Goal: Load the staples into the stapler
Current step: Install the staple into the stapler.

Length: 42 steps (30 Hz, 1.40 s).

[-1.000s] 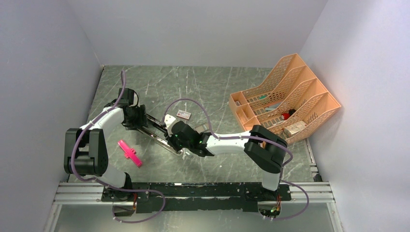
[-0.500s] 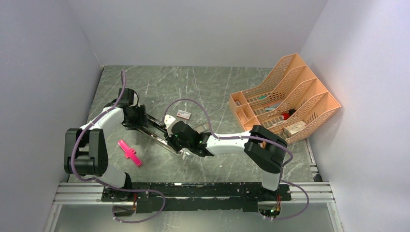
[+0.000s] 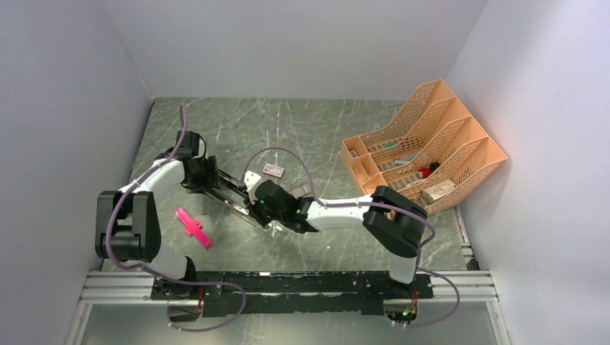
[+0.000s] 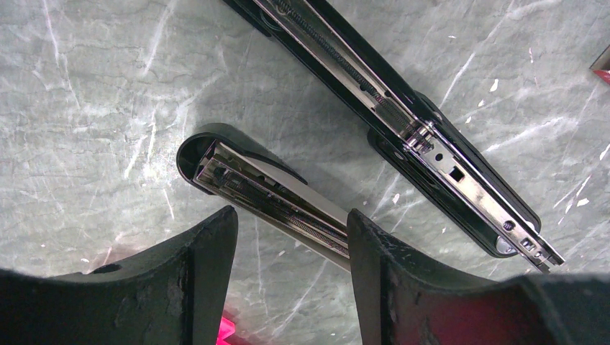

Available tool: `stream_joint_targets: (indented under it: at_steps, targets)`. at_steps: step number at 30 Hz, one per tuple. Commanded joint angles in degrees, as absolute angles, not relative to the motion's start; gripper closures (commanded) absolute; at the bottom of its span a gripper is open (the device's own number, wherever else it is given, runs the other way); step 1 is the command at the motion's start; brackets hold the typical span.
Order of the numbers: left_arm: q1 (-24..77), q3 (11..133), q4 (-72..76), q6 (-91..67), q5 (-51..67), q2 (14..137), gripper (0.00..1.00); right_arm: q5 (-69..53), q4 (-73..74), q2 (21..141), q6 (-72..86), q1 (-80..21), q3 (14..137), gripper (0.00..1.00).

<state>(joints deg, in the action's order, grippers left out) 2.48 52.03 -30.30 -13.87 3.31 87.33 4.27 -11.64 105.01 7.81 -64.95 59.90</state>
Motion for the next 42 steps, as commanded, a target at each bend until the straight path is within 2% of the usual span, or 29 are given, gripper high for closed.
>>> stream_joint_targets:
  at_steps: [1, 42]
  targets:
    - [2.9, 53.44, -30.67, -13.27, 4.82, 87.34, 0.38, 4.23, -10.49, 106.54, 8.47, -64.92, 61.03, 1.0]
    - [2.92, 53.59, -30.67, -13.27, 4.93, 87.36, 0.38, 6.59, 0.1, 108.97, 9.91, -65.4, 64.9, 0.98]
